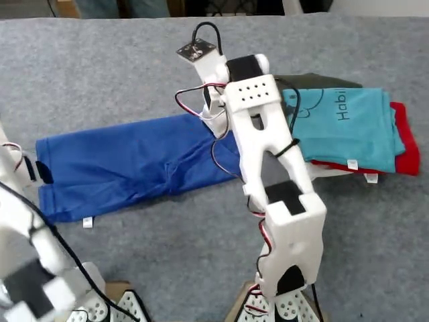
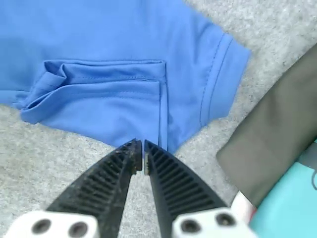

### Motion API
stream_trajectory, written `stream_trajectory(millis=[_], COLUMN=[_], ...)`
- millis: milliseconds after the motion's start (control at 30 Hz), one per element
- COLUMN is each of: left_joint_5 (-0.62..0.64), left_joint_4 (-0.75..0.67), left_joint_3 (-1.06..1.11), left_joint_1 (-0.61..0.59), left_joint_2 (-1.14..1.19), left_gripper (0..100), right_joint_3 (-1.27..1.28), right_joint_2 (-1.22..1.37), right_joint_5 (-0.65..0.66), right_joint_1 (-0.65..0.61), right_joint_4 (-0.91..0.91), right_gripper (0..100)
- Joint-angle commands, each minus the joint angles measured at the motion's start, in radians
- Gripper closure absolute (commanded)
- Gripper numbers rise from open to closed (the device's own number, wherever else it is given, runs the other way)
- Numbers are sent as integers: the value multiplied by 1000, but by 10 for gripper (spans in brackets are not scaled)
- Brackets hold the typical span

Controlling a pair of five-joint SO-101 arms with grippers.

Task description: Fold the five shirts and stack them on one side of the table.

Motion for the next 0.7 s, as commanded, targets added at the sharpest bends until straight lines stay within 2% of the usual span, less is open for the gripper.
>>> stream_trajectory(millis=[0,300,400,667], left_joint_5=[11,9,3,3], left_joint_4=[-2,14,110,400], left_joint_3=[-140,-479,-602,-1055], left_joint_1=[-1,-4,-4,-4], left_joint_2=[176,675,806,1103], left_gripper=[757,762,787,976], right_joint_3=[-44,-44,-51,-56], right_joint_2=[-64,-70,-71,-87], right_joint_5=[-2,-9,-9,-9], right_joint_1=[8,6,6,-14], right_joint_4=[8,15,32,31], right_gripper=[983,983,983,983])
